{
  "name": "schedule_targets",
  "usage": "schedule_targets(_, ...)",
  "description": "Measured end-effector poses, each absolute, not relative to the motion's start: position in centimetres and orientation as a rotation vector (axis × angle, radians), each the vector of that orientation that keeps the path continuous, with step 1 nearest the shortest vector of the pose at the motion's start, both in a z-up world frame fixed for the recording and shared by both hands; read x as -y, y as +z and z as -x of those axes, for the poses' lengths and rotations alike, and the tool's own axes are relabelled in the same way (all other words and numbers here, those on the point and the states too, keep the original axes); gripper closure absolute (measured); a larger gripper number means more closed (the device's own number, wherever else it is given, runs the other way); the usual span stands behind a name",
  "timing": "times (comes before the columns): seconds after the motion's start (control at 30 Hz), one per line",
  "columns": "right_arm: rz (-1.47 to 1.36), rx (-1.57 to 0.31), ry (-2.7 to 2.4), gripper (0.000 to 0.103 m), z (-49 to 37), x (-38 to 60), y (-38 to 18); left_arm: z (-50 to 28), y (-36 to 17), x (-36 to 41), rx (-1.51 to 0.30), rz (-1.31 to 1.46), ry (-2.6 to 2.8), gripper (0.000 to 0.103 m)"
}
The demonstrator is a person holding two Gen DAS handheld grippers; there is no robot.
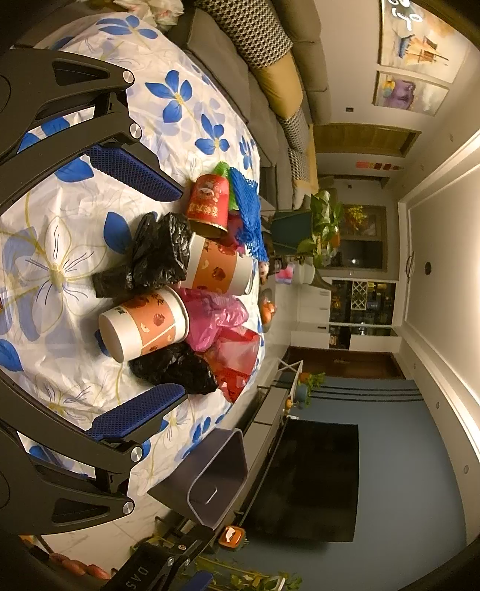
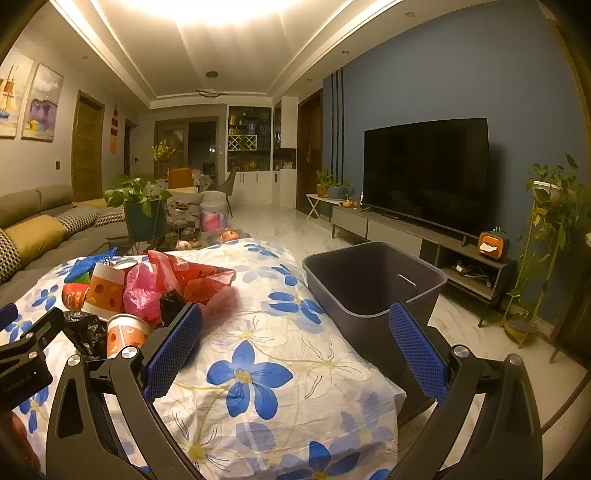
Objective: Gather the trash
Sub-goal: 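Grasp a black plastic bag with the right tool while the left tool grasps another black bag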
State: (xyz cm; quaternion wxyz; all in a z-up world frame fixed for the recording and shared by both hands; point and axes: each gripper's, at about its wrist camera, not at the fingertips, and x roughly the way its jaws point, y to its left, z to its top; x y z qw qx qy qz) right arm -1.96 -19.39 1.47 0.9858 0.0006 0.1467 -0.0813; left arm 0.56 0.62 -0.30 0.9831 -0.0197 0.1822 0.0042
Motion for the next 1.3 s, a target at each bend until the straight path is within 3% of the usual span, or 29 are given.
schedule_targets(0.43, 0.008, -0.228, -0.064, 0.005, 0.0, 17.9, 0.3, -1.9, -1.4, -3.8, -0.381, 0.079, 0.072, 0.006)
schedule_targets(0.93, 0.053, -0.386, 0.045, 0.006, -7.5, 13.9, -3.6, -4.8, -3.9, -7.3, -0.415, 0.104, 0.129, 0.006)
schedule_targets(1.07, 0.031, -0.410, 0.071, 0.012, -9.3, 13.7, -4.4, -5.5, -4.6, -7.4, -0.421, 0.106, 0.120, 0.006)
schedule_targets(1.13, 0.031, -0.423, 0.086, 0.023, -10.2, 13.5, -4.9, -5.8, -4.8, -7.4, -0.421, 0.106, 0.117, 0.006)
schedule_targets(1.17, 0.029, -0.438, 0.100, 0.034, -10.7, 13.4, -5.3, -6.0, -5.0, -7.4, -0.421, 0.104, 0.115, 0.006)
schedule_targets(1.3, 0.026, -0.458, 0.139, 0.045, -11.7, 12.8, -6.1, -6.7, -5.4, -7.1, -0.427, 0.095, 0.115, 0.006)
